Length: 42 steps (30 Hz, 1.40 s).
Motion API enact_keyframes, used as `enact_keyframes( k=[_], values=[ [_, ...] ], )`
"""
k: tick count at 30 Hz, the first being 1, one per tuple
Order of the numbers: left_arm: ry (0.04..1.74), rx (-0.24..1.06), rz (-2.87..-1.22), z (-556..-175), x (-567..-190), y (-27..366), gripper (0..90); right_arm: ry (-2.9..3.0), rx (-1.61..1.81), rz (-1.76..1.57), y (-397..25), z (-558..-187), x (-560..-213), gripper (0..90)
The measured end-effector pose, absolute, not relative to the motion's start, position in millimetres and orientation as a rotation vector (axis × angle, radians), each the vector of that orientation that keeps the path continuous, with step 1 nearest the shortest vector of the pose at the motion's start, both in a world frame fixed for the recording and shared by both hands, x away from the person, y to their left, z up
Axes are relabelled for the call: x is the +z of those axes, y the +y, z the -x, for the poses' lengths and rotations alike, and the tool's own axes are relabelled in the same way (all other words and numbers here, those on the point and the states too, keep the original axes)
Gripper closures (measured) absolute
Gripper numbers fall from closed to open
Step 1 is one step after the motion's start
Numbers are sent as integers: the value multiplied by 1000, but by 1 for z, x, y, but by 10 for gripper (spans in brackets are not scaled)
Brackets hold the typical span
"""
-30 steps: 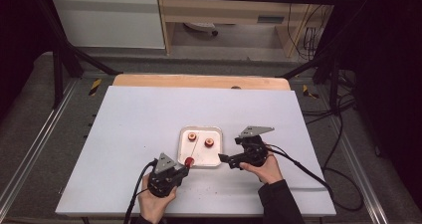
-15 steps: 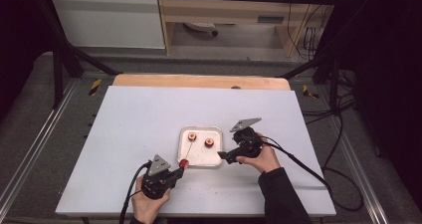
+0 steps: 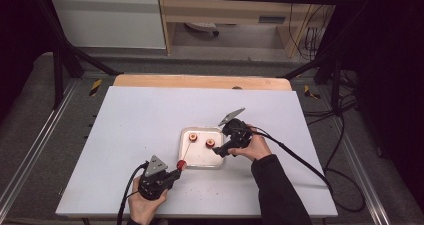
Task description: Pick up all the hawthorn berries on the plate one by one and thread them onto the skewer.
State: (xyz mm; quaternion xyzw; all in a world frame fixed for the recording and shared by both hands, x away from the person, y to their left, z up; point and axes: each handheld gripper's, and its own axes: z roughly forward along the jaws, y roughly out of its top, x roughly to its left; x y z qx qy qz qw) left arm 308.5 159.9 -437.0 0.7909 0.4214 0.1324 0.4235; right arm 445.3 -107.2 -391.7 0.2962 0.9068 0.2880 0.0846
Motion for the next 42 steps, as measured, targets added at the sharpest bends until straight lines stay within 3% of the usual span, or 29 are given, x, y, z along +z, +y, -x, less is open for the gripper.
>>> enact_keyframes(
  k=[10, 16, 42],
  values=[
    [1061, 328, -1981, -309, -437, 165, 883, 2768, 765, -835, -89, -465, -391, 134],
    [1062, 325, -1985, -310, -438, 166, 884, 2815, 739, -821, -80, -475, -392, 236],
    [1056, 314, -2009, -311, -441, 165, 884, 2992, 562, -688, -59, -493, -410, 512]
  ],
)
